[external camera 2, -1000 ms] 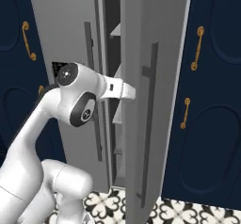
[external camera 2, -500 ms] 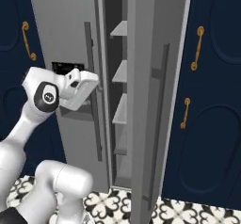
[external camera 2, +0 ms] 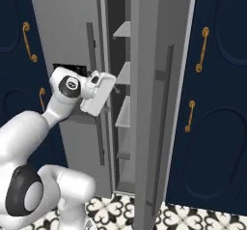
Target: Take the strawberry from the fridge and place it on top of the pancake, located on the dining counter.
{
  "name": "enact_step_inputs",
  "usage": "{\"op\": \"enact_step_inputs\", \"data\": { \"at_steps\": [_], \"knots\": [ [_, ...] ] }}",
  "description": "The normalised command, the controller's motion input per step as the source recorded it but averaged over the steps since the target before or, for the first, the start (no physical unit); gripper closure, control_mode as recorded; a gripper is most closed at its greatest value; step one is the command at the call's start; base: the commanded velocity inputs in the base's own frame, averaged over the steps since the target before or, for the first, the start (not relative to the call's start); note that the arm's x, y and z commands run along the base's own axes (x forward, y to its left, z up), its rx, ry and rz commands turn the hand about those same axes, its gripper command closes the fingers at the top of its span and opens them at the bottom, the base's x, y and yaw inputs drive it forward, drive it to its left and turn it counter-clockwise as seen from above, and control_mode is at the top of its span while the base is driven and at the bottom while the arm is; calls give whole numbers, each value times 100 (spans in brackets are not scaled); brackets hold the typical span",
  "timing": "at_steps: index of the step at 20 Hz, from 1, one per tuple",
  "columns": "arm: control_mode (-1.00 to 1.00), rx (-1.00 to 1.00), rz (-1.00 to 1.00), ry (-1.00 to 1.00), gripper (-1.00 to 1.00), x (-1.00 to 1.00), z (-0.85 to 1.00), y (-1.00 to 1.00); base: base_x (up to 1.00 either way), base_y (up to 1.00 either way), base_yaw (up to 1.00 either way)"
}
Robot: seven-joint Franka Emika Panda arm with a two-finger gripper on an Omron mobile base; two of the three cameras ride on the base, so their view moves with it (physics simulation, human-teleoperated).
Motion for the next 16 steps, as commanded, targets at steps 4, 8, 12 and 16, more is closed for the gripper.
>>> {"op": "enact_step_inputs", "data": {
  "at_steps": [4, 8, 12, 16],
  "knots": [
    [-100, -8, -16, 12, -100, 0, -15, -97, 0, 0, 0],
    [-100, -4, -17, 3, -100, -11, -8, -100, 0, 0, 0],
    [-100, 0, -15, 0, -100, -18, -4, -100, 0, 0, 0],
    [-100, 0, -12, 0, -100, -7, -4, -98, 0, 0, 0]
  ]
}}
